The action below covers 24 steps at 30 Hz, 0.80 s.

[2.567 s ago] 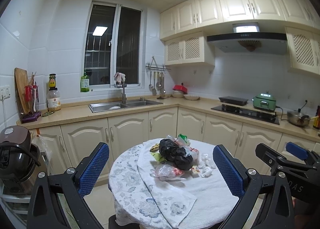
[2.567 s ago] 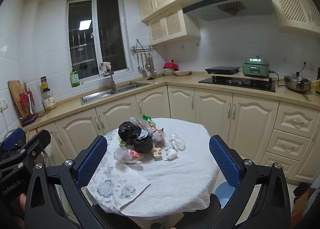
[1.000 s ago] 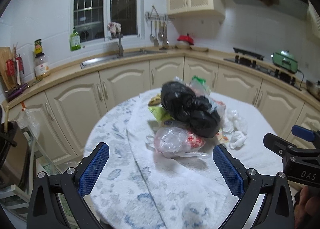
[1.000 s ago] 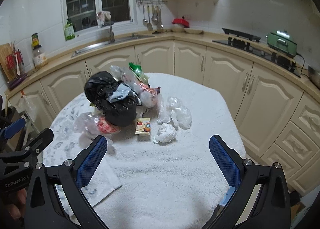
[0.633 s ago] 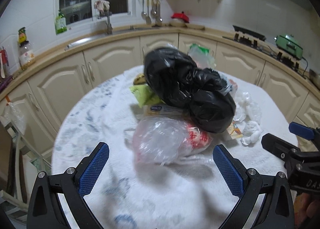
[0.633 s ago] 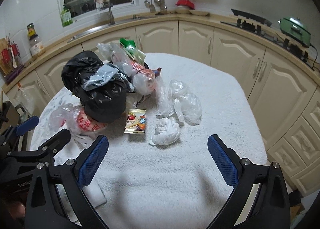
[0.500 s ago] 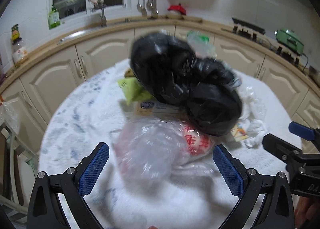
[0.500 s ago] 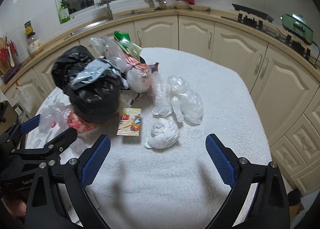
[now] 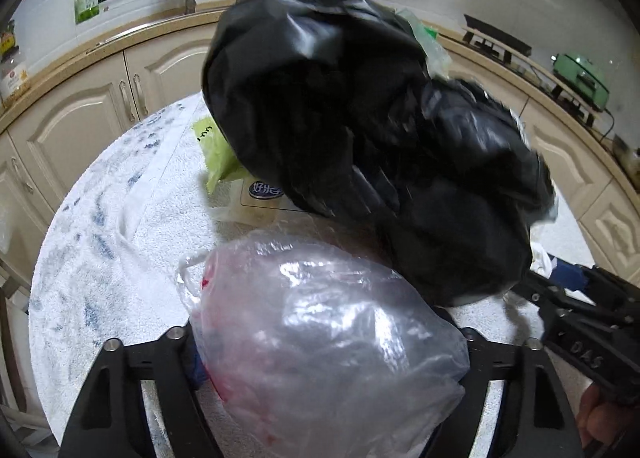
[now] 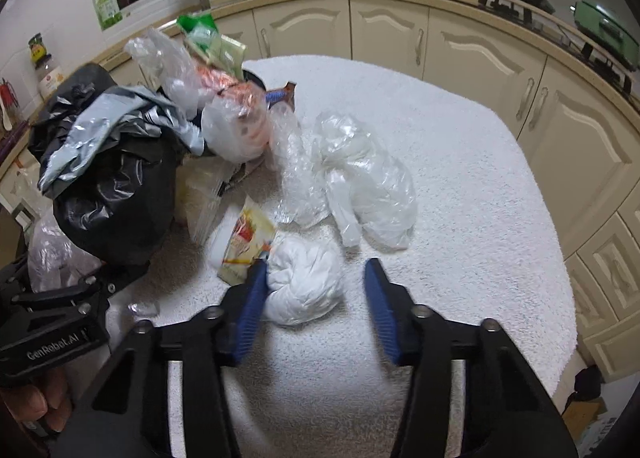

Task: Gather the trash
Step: 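Grasp the clear red-printed bag with left tool while right tool grasps white tissue ball, then carry both items to the blue bin and open both tools to drop them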

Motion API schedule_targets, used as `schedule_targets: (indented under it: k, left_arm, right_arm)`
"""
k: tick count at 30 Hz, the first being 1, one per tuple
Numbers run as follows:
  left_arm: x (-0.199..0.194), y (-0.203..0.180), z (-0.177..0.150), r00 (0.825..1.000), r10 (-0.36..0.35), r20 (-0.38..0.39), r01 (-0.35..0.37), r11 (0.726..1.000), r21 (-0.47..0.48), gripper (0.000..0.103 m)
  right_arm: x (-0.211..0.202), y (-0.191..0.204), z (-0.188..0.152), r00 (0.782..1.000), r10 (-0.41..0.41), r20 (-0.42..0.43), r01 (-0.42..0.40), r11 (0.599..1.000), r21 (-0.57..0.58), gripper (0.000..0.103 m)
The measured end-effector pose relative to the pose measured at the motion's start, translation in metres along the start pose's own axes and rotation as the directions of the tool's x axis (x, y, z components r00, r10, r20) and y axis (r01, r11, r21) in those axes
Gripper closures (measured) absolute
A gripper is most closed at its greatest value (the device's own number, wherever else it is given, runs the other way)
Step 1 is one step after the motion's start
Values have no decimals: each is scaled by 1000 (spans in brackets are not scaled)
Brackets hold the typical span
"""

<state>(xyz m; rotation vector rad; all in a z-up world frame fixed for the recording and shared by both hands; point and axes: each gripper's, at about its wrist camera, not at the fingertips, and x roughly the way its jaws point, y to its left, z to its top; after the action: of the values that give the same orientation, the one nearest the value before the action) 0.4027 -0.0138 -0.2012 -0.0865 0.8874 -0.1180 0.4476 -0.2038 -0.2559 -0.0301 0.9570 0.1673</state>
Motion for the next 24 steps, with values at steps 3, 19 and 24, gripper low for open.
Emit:
schedule_targets:
  k: [3, 19, 24]
  left_arm:
    - [-1, 7, 0, 1000, -21, 1, 21, 1000, -7, 40]
    - [-68, 32, -46, 997, -14, 77, 15, 1000, -18, 45]
    - [-106, 26, -67, 985, -12, 173, 15, 1000, -17, 45]
  right_arm:
    - [-3, -2, -4, 1000, 16, 12, -16, 1000, 10, 69]
    - [-59, -2, -44, 992, 89, 89, -95, 993, 72, 69]
    - [-82, -6, -52, 986, 103, 133, -115, 990, 87, 69]
